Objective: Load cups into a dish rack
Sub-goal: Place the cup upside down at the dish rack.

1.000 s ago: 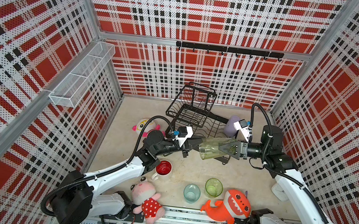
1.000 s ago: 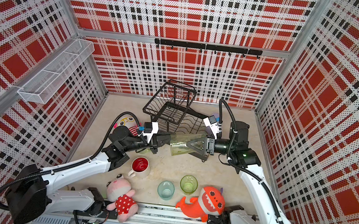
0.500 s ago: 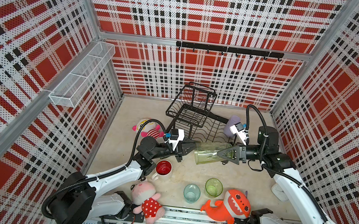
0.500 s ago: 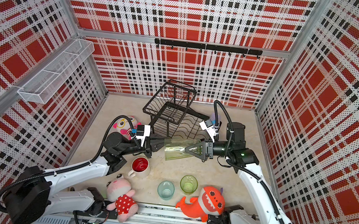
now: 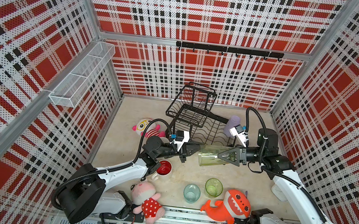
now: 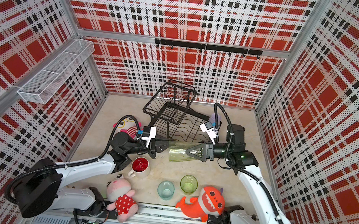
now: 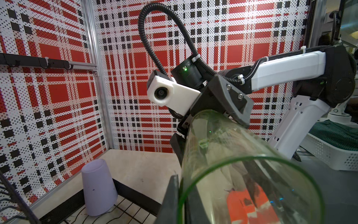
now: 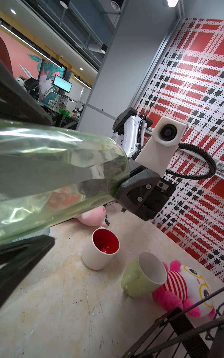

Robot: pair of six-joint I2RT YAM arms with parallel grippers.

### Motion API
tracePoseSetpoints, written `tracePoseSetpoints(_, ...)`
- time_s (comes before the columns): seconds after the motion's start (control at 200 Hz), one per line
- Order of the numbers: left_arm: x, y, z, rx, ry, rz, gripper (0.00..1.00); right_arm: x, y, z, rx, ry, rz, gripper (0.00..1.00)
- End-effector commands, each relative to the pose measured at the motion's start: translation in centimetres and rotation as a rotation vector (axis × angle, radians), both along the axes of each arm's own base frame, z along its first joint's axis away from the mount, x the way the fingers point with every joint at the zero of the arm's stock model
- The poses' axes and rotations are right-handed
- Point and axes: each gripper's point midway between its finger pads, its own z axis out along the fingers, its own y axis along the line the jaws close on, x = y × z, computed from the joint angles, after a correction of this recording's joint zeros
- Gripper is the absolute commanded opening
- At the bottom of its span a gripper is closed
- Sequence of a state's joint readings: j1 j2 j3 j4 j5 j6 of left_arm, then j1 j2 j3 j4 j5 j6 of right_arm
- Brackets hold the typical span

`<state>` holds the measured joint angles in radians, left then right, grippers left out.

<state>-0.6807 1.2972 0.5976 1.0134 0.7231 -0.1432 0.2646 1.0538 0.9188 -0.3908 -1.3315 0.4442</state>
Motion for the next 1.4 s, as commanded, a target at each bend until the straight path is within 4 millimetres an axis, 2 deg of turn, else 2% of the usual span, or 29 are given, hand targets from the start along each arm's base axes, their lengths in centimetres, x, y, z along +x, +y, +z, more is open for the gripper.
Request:
tracePoseSetpoints(0.0, -0.8, 0.1, 3.6, -0.081, -0.118, -0.015, 0.0, 0.2, 0.0, 0.1, -0.009, -0.037, -0.02, 0.88)
tracePoseSetpoints(0.391, 0.1, 0.6, 2.7, -0.078, -0.091, 0.004, 0.0, 0.2, 0.0, 0.1, -0.015, -0.038, -0.021, 0.71)
tracePoseSetpoints(0.631, 0.6, 0.5, 2.3, -0.075, -0.084, 0.007, 0.0, 0.4, 0.0, -0.1, -0.023, -0.04, -0.035, 0.71)
tracePoseSetpoints(0.842, 0.4, 0.8, 1.9, -0.067, -0.082, -0.003, 0.0, 0.5, -0.1, -0.2, -0.038, -0.052, -0.053, 0.87)
tracePoseSetpoints(1.208, 0.9, 1.5, 1.0, -0.07, -0.084, 0.017, 0.0, 0.4, -0.1, 0.2, -0.042, -0.065, -0.055, 0.87)
tracePoseSetpoints(1.398, 1.0, 1.4, 0.7, -0.06, -0.083, 0.005, 0.0, 0.2, -0.2, 0.6, -0.034, -0.074, -0.051, 0.82)
